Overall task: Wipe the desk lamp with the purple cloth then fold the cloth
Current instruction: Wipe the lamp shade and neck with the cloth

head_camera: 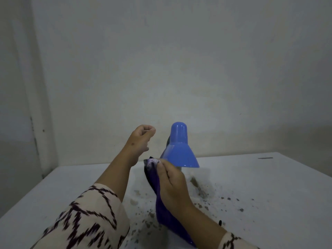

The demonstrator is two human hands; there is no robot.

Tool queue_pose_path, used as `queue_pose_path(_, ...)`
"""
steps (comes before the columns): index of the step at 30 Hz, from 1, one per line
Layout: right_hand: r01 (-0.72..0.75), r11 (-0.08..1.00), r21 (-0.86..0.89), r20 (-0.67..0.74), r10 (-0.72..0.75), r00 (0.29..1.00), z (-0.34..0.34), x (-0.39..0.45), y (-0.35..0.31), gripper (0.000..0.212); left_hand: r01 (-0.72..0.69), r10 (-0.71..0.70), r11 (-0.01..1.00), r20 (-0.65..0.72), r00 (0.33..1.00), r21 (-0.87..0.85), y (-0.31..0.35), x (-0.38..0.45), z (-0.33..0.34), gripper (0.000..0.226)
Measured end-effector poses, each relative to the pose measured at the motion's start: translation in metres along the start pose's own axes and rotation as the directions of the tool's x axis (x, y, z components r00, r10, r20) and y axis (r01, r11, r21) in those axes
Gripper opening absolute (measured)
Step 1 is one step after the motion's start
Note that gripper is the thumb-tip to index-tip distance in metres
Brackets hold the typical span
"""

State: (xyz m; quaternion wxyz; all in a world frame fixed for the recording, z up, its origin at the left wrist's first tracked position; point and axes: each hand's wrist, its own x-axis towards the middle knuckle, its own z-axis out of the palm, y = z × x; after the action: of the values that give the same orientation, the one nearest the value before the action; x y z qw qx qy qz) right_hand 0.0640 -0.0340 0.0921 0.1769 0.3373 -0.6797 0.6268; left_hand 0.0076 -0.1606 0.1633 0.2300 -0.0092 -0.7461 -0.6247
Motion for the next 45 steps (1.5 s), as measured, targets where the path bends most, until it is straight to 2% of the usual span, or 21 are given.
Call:
queue_pose_path(4,-0.085,0.994,0.073,-0.11,0.092,0.99,0.017,0.024,-0.011,0.026,-0.034,0.032,0.999,-0.146,0.989,-0.013,-0.001,-0.01,-0.016,0.021)
queue_pose_path(6,-0.116,0.99,0.077,-0.15,0.127,0.981,0.026,0.038,-0.014,0.026,-0.033,0.026,0.999,-0.165,0.986,-0.039,-0.001,-0.016,-0.023,0.022)
queue_pose_path(11,-0.239,0.959,0.151,-0.203,0.267,0.942,0.047,0.066,-0.019,0.03,0.024,-0.025,0.994,-0.011,1.0,-0.109,0.0,-0.032,-0.037,0.006)
queue_pose_path(14,-0.292,0.941,0.17,-0.211,0.324,0.922,0.05,0.076,-0.024,0.031,0.033,-0.023,0.992,0.082,0.996,-0.119,-0.005,-0.038,-0.04,0.012)
queue_pose_path(18,-0.343,0.918,0.199,-0.135,0.372,0.918,0.05,0.076,-0.027,0.035,-0.025,0.036,0.992,0.085,0.996,-0.122,-0.01,-0.04,-0.036,0.02)
queue_pose_path(22,-0.393,0.894,0.217,-0.027,0.408,0.913,0.043,0.071,-0.027,0.03,-0.028,0.028,0.994,-0.007,1.0,-0.102,-0.013,-0.038,-0.036,0.028)
queue_pose_path(27,-0.333,0.942,0.052,0.078,0.328,0.941,0.036,0.071,-0.025,0.045,0.008,-0.013,0.982,-0.023,1.0,-0.186,-0.009,-0.037,-0.045,0.044)
queue_pose_path(32,-0.339,0.941,0.002,0.271,0.325,0.906,0.029,0.078,-0.025,0.056,0.055,-0.057,0.967,-0.001,0.998,-0.247,-0.002,-0.039,-0.058,0.046)
queue_pose_path(34,-0.297,0.953,-0.054,0.319,0.298,0.9,0.029,0.079,-0.025,0.056,0.068,-0.075,0.955,-0.014,0.997,-0.29,-0.002,-0.041,-0.064,0.047)
queue_pose_path(36,-0.224,0.967,-0.12,0.325,0.251,0.912,0.029,0.079,-0.025,0.043,0.072,-0.085,0.95,-0.031,0.996,-0.302,-0.003,-0.041,-0.067,0.045)
queue_pose_path(39,-0.139,0.967,-0.212,0.286,0.198,0.938,0.031,0.081,-0.026,0.026,0.062,-0.081,0.974,-0.08,0.993,-0.218,-0.005,-0.042,-0.066,0.04)
queue_pose_path(41,-0.13,0.961,-0.245,0.234,0.188,0.954,0.03,0.083,-0.026,0.02,0.017,-0.03,0.996,-0.144,0.989,-0.09,-0.008,-0.042,-0.061,0.034)
queue_pose_path(43,-0.13,0.951,-0.281,0.174,0.183,0.968,0.03,0.085,-0.025,0.018,-0.089,0.129,0.986,-0.298,0.946,0.142,-0.016,-0.044,-0.054,0.032)
queue_pose_path(45,-0.134,0.947,-0.293,0.119,0.175,0.977,0.029,0.087,-0.024,0.017,-0.211,0.338,0.923,-0.416,0.845,0.321,-0.022,-0.05,-0.048,0.028)
